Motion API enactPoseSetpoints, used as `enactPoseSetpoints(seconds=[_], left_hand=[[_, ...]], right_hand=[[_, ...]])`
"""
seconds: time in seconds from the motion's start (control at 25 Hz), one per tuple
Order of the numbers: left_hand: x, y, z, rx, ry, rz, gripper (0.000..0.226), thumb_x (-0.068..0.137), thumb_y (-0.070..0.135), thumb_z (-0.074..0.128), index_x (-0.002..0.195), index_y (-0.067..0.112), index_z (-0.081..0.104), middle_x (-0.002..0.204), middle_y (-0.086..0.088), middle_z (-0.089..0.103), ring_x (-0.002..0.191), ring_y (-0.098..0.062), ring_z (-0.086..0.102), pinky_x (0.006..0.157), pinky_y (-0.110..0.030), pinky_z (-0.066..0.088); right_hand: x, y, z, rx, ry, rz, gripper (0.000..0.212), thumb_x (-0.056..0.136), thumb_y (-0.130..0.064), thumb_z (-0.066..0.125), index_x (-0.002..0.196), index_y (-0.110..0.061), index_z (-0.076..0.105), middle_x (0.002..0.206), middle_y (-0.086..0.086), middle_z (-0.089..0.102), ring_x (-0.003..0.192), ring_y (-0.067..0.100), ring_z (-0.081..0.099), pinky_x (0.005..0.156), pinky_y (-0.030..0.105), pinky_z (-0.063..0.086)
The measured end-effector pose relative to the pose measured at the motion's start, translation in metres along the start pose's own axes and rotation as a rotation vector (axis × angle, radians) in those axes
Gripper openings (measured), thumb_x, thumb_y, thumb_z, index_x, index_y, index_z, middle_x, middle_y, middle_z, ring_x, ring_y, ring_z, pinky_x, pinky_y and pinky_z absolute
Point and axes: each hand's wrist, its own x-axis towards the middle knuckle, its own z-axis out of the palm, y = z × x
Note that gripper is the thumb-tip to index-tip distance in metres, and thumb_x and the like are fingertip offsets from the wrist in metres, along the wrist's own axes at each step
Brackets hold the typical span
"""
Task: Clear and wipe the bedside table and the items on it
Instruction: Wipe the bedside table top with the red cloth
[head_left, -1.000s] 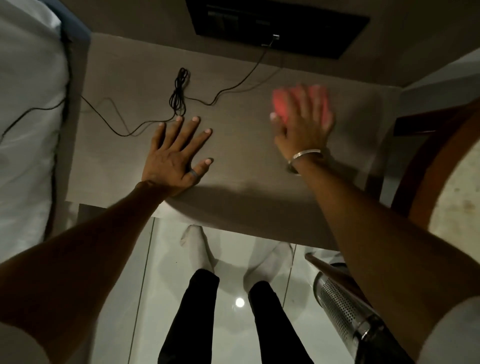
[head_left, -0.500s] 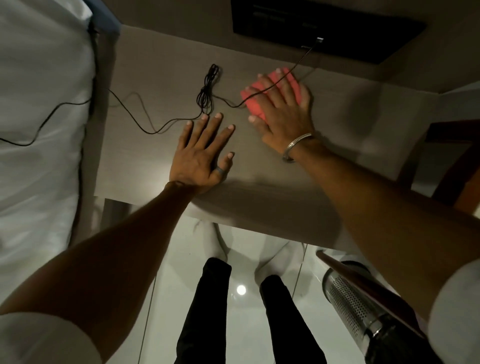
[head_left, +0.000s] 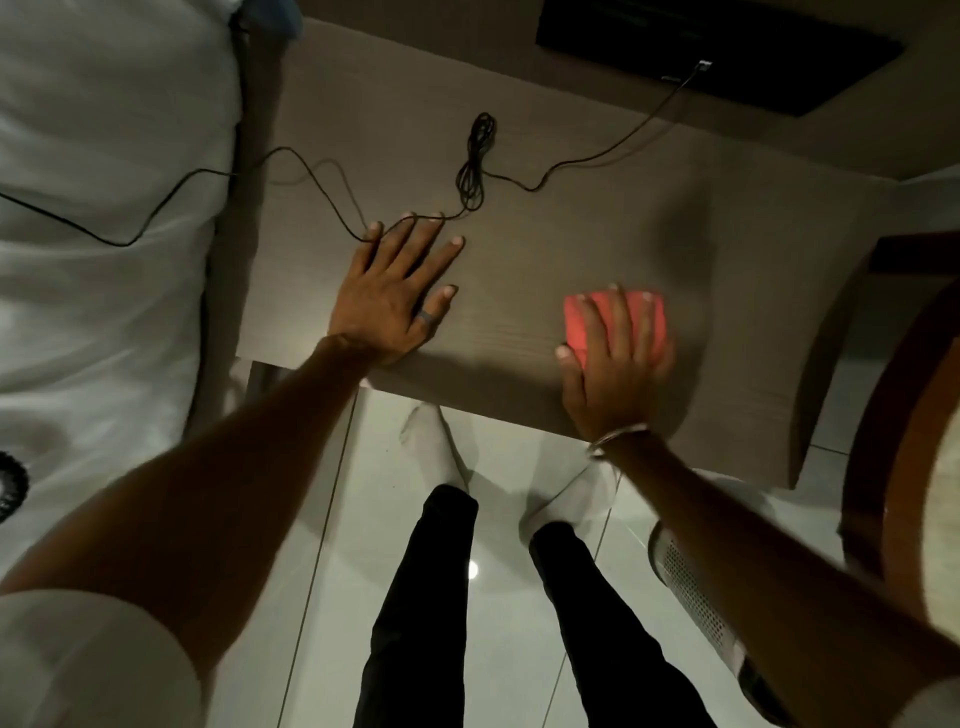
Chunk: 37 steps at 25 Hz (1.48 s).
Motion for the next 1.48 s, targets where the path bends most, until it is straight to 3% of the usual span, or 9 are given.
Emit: enactPoseSetpoints(seconds=[0.08,0.24,0.36,0.52,0.68,1.12,1.24,1.36,1.48], left_hand=[[-0.018,-0.041,-0.006,0.051,0.007,-0.040,0.069,0.108,0.061,0.016,0.170,0.031,0.015,0.179,-0.004,0.011,0.166,-0.030,0.009,0.133,-0.054,0.006],[-0.031,-0.075,-0.012,0.021,0.021,-0.262,0.073,0.104,0.066,0.015,0.170,0.036,0.006,0.179,-0.002,0.003,0.166,-0.031,0.004,0.131,-0.056,0.000],[-0.029,-0.076,-0.011,-0.015,0.034,-0.262,0.075,0.103,0.069,0.015,0.170,0.036,0.009,0.179,-0.002,0.004,0.166,-0.029,0.005,0.132,-0.056,0.002],[-0.033,-0.078,-0.012,-0.070,0.032,-0.383,0.075,0.103,0.070,0.024,0.169,0.036,0.017,0.179,-0.002,0.007,0.166,-0.029,0.006,0.132,-0.054,0.002],[-0.035,-0.078,-0.008,-0.063,0.083,-0.361,0.074,0.104,0.068,0.028,0.169,0.034,0.019,0.179,-0.004,0.010,0.166,-0.030,0.008,0.132,-0.057,0.004],[-0.055,-0.075,-0.004,-0.132,0.050,-0.473,0.072,0.108,0.060,0.019,0.170,0.025,0.010,0.179,-0.007,0.006,0.166,-0.030,0.002,0.133,-0.051,-0.003],[-0.076,-0.072,-0.016,-0.200,0.015,-0.508,0.071,0.108,0.054,0.016,0.170,0.018,0.013,0.179,-0.010,0.008,0.166,-0.031,0.003,0.134,-0.050,-0.002],[-0.104,-0.072,-0.030,-0.276,0.054,-0.513,0.070,0.108,0.046,0.015,0.168,0.010,0.019,0.177,-0.016,0.012,0.165,-0.034,0.007,0.134,-0.049,0.002],[-0.115,-0.065,-0.040,-0.305,0.056,-0.551,0.068,0.109,0.042,0.018,0.168,0.008,0.020,0.177,-0.017,0.012,0.165,-0.035,0.005,0.134,-0.047,0.001]], right_hand=[[0.046,0.011,-0.008,0.000,-0.049,-0.271,0.060,0.099,-0.055,0.038,0.156,-0.036,0.036,0.167,0.001,0.033,0.158,0.034,0.020,0.122,0.060,0.021],[0.137,-0.030,-0.015,0.083,0.020,0.446,0.067,0.099,-0.054,0.032,0.160,-0.027,0.028,0.170,0.010,0.023,0.160,0.038,0.011,0.123,0.065,0.016],[0.176,-0.072,-0.017,-0.023,-0.066,-0.219,0.066,0.094,-0.053,0.038,0.156,-0.033,0.032,0.169,0.004,0.028,0.159,0.036,0.016,0.122,0.062,0.018],[0.206,-0.118,-0.011,-0.017,-0.019,-0.068,0.062,0.094,-0.053,0.040,0.154,-0.037,0.034,0.166,0.002,0.035,0.157,0.035,0.024,0.121,0.059,0.025],[0.245,-0.163,-0.008,0.043,-0.151,-0.612,0.058,0.097,-0.048,0.042,0.151,-0.027,0.043,0.159,0.007,0.045,0.153,0.032,0.033,0.128,0.053,0.022],[0.218,-0.248,-0.008,-0.006,-0.212,-0.523,0.065,0.098,-0.057,0.033,0.159,-0.035,0.025,0.172,0.001,0.018,0.161,0.033,0.008,0.119,0.066,0.015],[0.186,-0.250,-0.008,0.060,-0.149,-0.289,0.065,0.099,-0.057,0.035,0.160,-0.036,0.024,0.172,0.002,0.018,0.160,0.034,0.009,0.121,0.061,0.014],[0.133,-0.237,0.001,0.013,-0.176,-0.562,0.065,0.098,-0.056,0.040,0.159,-0.035,0.027,0.172,0.006,0.020,0.160,0.035,0.012,0.123,0.059,0.015],[0.073,-0.222,0.003,0.110,-0.144,-0.303,0.067,0.096,-0.053,0.045,0.158,-0.034,0.027,0.170,0.001,0.025,0.160,0.034,0.014,0.124,0.060,0.014]])
